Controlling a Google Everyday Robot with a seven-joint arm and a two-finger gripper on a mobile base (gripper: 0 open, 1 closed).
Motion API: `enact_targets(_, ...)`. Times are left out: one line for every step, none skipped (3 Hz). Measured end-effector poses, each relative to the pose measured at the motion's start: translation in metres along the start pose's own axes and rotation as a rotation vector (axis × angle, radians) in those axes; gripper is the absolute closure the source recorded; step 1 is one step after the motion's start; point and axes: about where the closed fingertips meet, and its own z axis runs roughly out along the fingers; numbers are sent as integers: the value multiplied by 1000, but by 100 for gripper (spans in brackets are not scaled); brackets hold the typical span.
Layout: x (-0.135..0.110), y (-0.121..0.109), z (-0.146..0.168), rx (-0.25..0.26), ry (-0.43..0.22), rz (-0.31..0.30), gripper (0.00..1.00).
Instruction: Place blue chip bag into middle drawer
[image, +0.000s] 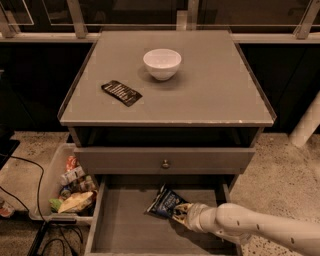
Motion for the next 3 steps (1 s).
enact_targets(0,0,0,0,0,0,35)
enact_targets(0,0,0,0,0,0,13)
enact_targets(0,0,0,0,0,0,0)
